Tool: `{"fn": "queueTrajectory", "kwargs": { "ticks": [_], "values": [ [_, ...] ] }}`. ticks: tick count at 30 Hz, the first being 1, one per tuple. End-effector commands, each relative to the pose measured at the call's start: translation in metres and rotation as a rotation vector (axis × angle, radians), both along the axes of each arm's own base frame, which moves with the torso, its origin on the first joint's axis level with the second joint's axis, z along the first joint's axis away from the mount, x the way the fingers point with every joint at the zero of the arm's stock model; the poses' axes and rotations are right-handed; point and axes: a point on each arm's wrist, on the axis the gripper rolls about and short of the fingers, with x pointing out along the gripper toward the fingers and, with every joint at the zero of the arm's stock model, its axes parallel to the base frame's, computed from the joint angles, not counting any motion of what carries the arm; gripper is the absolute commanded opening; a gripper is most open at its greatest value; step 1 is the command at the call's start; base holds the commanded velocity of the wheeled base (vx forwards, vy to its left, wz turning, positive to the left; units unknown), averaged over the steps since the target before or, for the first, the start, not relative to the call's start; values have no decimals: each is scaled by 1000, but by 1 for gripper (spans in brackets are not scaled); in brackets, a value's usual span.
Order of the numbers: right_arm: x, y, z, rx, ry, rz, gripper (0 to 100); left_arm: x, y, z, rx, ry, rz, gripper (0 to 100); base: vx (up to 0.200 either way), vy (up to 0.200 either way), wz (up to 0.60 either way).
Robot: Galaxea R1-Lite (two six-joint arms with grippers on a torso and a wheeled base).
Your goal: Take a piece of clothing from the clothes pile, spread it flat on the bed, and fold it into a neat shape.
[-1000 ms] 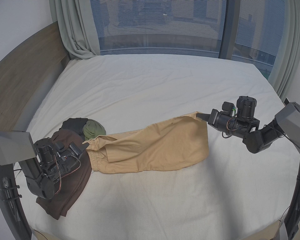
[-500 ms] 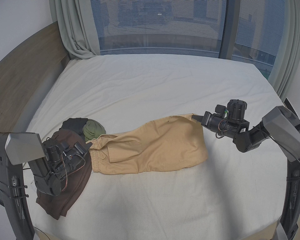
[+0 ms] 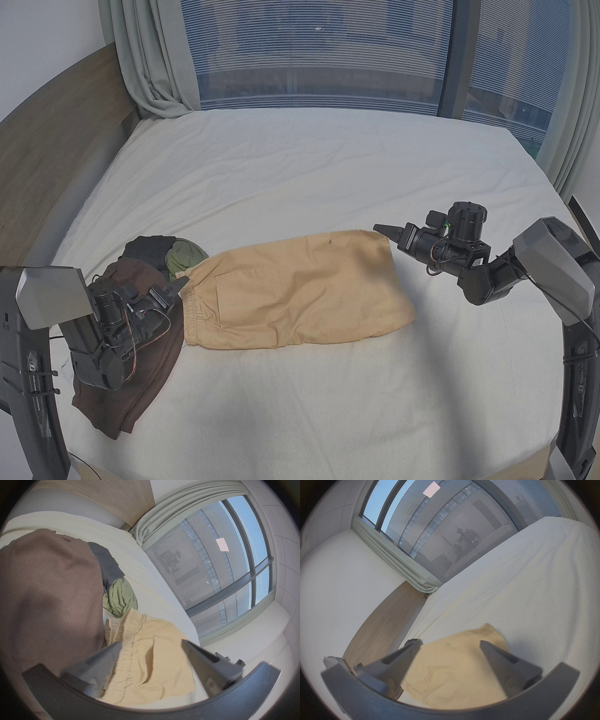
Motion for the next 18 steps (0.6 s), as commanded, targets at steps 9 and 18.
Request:
{"fn": "queueTrajectory", "kwargs": {
  "ticks": [9, 18],
  "values": [
    [-21, -1, -4, -12, 12, -23, 100, -4, 0, 19, 10, -45, 60, 100, 0, 0, 0],
    [-67, -3, -15, -32, 78, -2, 100, -26, -23, 38, 10, -54, -22, 100, 0, 0, 0]
  ]
}}
